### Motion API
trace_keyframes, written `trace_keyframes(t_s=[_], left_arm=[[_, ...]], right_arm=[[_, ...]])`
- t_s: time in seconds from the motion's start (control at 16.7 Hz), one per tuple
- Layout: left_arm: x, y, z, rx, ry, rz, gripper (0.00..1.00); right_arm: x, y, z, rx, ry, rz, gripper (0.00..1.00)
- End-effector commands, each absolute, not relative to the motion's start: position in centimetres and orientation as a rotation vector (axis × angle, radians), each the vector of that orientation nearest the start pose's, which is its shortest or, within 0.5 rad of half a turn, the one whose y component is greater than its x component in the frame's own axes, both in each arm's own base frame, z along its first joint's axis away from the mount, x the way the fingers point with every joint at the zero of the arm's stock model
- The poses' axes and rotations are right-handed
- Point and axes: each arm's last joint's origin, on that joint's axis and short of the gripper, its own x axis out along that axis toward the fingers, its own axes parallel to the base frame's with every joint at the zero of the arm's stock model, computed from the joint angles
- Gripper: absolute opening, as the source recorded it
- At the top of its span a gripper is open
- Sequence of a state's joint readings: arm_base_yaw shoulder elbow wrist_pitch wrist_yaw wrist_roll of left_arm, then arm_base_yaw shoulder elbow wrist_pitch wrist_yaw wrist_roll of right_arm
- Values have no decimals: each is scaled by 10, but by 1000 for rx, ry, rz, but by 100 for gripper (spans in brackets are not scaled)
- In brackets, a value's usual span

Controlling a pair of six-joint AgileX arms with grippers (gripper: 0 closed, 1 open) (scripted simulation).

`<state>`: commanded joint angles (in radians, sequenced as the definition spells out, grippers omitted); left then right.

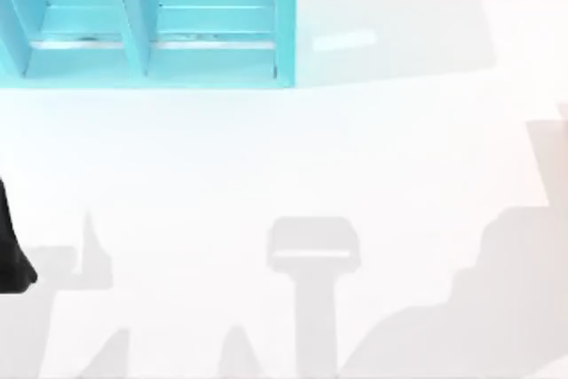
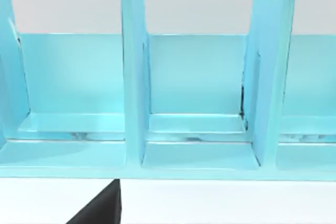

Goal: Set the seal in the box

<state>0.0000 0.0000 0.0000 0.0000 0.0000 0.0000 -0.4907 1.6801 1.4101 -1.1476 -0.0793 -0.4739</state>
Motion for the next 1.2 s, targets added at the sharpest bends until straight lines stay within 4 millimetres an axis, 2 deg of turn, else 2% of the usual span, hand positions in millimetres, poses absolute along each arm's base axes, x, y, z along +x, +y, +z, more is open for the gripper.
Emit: trace_keyframes(t_s=[0.48, 0.78, 1.2], left_arm=[[106, -1, 160, 0, 0, 0, 100], [106, -1, 160, 0, 0, 0, 100], [106, -1, 160, 0, 0, 0, 100]], right_arm=[[294, -148, 201, 4, 1394, -9, 0], [294, -147, 197, 6, 1394, -8, 0], [294, -147, 197, 6, 1394, -8, 53]])
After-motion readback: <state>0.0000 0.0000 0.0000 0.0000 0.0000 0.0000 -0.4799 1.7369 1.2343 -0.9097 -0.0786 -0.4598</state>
